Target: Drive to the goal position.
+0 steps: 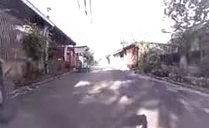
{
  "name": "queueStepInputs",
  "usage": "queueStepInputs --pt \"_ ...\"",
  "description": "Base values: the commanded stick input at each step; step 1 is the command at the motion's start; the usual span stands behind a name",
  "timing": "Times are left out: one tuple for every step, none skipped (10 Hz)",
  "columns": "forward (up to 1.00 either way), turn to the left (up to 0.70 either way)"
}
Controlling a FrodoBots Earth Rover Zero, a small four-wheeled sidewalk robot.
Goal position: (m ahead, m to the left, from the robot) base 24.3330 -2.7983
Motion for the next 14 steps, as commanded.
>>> queueStepInputs --pt "1.00 0.00" --pt "1.00 0.00" --pt "1.00 0.00" --pt "1.00 0.00" --pt "1.00 0.00" --pt "1.00 0.00" --pt "1.00 0.00" --pt "1.00 0.00" --pt "1.00 0.00" --pt "1.00 0.00" --pt "1.00 0.00" --pt "1.00 0.00" --pt "1.00 0.00" --pt "1.00 0.00"
